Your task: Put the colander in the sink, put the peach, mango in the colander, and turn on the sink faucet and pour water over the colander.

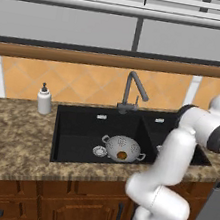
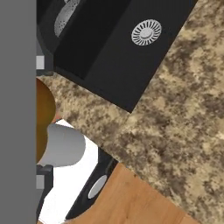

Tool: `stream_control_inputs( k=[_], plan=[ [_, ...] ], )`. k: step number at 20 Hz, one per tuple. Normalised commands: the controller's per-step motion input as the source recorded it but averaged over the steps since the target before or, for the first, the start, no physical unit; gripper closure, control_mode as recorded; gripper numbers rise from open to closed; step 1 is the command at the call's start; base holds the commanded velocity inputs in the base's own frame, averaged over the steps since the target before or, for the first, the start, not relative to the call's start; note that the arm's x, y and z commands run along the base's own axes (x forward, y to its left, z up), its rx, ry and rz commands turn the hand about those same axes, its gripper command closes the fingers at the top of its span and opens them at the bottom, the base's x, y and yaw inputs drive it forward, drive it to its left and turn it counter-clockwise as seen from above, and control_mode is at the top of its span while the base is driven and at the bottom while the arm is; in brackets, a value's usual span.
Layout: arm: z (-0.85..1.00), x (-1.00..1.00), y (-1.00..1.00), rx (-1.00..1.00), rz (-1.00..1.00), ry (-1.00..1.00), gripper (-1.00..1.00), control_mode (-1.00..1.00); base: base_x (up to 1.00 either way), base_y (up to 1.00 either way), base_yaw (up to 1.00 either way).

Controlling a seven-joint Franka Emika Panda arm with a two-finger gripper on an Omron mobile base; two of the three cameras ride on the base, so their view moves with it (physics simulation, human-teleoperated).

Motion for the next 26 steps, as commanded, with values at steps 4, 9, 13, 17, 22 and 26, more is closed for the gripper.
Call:
stream_control_inputs(
  k=[4, 9, 13, 17, 22, 26],
  plan=[
    [0.38, -0.40, 1.00, -0.23, -0.11, -0.11, 1.00, -1.00, 0.00, 0.00, 0.00],
    [0.43, -0.08, 1.00, -0.29, -0.13, -0.02, 1.00, -1.00, 0.00, 0.00, 0.00],
    [0.46, 0.36, 0.99, -0.22, -0.05, 0.12, 1.00, -1.00, 0.00, 0.00, 0.00],
    [0.91, 0.69, 0.62, -0.16, 0.00, 0.31, 1.00, -1.00, 0.00, 0.00, 0.00],
    [0.94, 0.43, 0.29, -0.04, 0.13, 0.42, 1.00, -1.00, 0.00, 0.00, 0.00],
    [0.35, 0.15, 0.52, 0.00, 0.18, 0.18, 1.00, -1.00, 0.00, 0.00, 0.00]
  ],
)
